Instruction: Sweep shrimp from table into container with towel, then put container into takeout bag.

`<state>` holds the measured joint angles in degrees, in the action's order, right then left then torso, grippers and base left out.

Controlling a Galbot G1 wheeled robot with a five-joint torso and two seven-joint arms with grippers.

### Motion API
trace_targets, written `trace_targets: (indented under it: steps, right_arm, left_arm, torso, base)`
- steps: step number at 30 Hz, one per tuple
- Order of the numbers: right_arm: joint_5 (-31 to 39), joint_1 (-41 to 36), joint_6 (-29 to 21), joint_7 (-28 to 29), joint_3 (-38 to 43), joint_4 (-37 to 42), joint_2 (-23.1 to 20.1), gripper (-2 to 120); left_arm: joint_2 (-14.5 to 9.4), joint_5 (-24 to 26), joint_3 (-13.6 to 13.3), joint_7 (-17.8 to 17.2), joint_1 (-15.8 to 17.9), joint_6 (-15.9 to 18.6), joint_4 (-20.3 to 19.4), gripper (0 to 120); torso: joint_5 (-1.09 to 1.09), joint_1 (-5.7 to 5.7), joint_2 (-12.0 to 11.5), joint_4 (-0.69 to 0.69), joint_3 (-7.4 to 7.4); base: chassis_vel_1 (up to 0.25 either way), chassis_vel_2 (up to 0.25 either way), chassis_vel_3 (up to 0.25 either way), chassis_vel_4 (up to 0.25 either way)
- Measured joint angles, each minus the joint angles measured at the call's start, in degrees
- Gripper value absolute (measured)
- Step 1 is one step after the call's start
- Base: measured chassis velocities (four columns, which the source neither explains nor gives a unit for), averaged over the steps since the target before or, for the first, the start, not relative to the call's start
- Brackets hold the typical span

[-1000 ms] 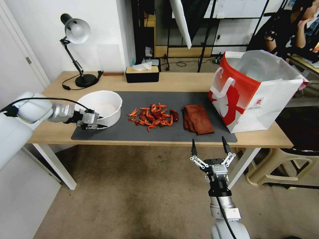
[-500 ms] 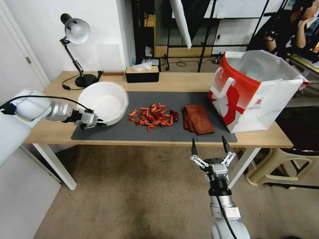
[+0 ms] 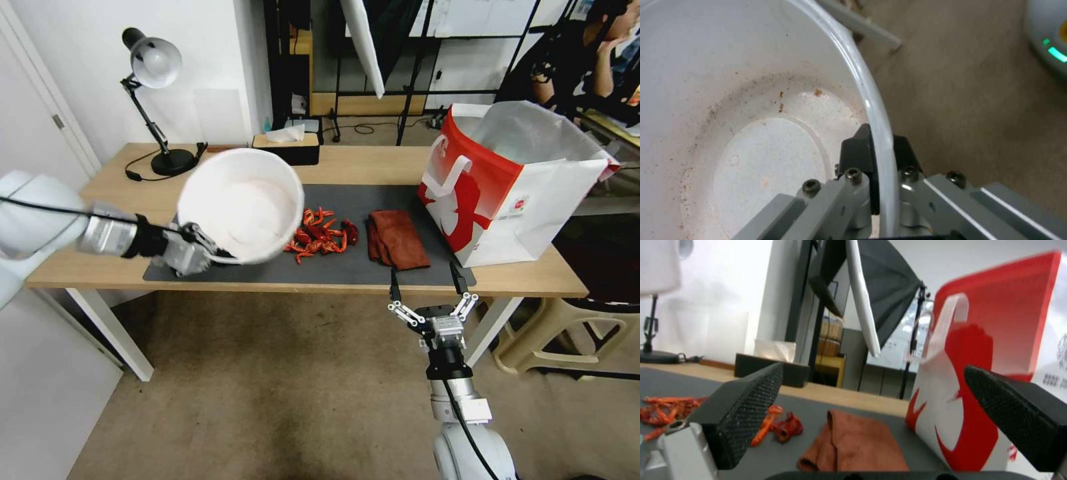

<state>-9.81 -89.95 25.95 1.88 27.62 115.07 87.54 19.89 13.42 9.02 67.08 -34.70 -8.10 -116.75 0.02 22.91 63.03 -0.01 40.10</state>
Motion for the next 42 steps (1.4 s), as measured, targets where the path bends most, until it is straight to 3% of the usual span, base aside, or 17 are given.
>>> trace_targets:
  steps: [5, 7, 10, 11, 13, 14, 18, 21, 32, 42]
  right_arm:
    - [1.17, 1.16, -1.84, 0.01, 0.53, -0.46, -1.34, 100]
    - [1.81, 1.99, -3.07, 0.08, 0.47, -0.87, -3.04, 100]
    - [2.16, 2.25, -3.71, 0.11, 0.34, -0.9, -3.78, 100]
    - [2.47, 2.07, -4.2, 0.12, 0.39, -0.66, -4.36, 100]
    - [2.6, 1.86, -4.35, 0.13, 0.45, -0.35, -4.41, 100]
    - [2.81, 1.34, -4.71, 0.13, 0.58, 0.3, -4.45, 100]
    - [2.92, 0.56, -5.54, -0.14, 0.22, 1.57, -4.0, 100]
    - [2.93, -0.22, -5.67, -0.66, -0.03, 2.26, -3.5, 100]
    - [3.09, -2.67, -4.99, -0.97, 0.54, 4.42, -2.75, 100]
    - [4.38, -1.89, -5.67, -0.96, 0.48, 5.43, -3.5, 100]
  left_arm:
    - [0.01, 1.12, 0.15, 1.51, -3.63, -0.63, -5.79, 0]
    - [-0.18, 0.01, -0.2, 2.42, -7.85, -1.13, -9.09, 0]
    - [-0.23, -1.35, -0.99, 2.95, -9.94, -1.76, -9.88, 0]
    - [0.17, -3.37, -2.92, 3.75, -12.13, -2.93, -10.1, 0]
    - [0.56, -4.34, -3.88, 4.0, -13.03, -3.45, -10.06, 0]
    - [1.56, -6.22, -5.28, 4.37, -14.86, -4.28, -9.53, 0]
    - [3.53, -10.13, -6.68, 4.86, -17.7, -6.0, -6.34, 0]
    - [5.26, -12.43, -7.26, 5.47, -18.51, -7.27, -3.18, 0]
    - [10.58, -14.65, -9.92, 5.41, -16.99, -9.61, 6.12, 0]
    - [12.28, -15.31, -11.47, 5.19, -16.4, -9.94, 10.73, 0]
  torso:
    - [0.0, 0.0, 0.0, 0.0, 0.0]
    - [0.0, 0.0, 0.0, 0.01, 0.0]
    - [0.0, 0.0, 0.0, 0.02, 0.0]
    - [0.0, 0.0, 0.0, 0.04, 0.0]
    - [0.0, 0.0, 0.0, 0.01, 0.0]
    - [-0.01, 0.0, 0.0, 0.0, 0.01]
    - [0.0, 0.0, 0.0, 0.01, 0.0]
    - [-0.02, 0.0, 0.0, 0.02, 0.01]
    - [-0.02, 0.01, -0.01, 0.0, 0.0]
    - [-0.02, 0.01, -0.01, 0.02, 0.01]
  base:
    - [0.0, 0.0, 0.0, 0.0]
    - [0.0, 0.0, 0.0, 0.0]
    - [0.0, 0.0, 0.0, 0.0]
    - [0.0, 0.0, 0.0, 0.0]
    - [0.0, 0.0, 0.0, 0.0]
    - [0.0, 0.0, 0.0, 0.0]
    - [0.0, 0.0, 0.0, 0.0]
    - [0.0, 0.0, 0.0, 0.0]
    - [0.0, 0.0, 0.0, 0.0]
    - [0.0, 0.0, 0.0, 0.0]
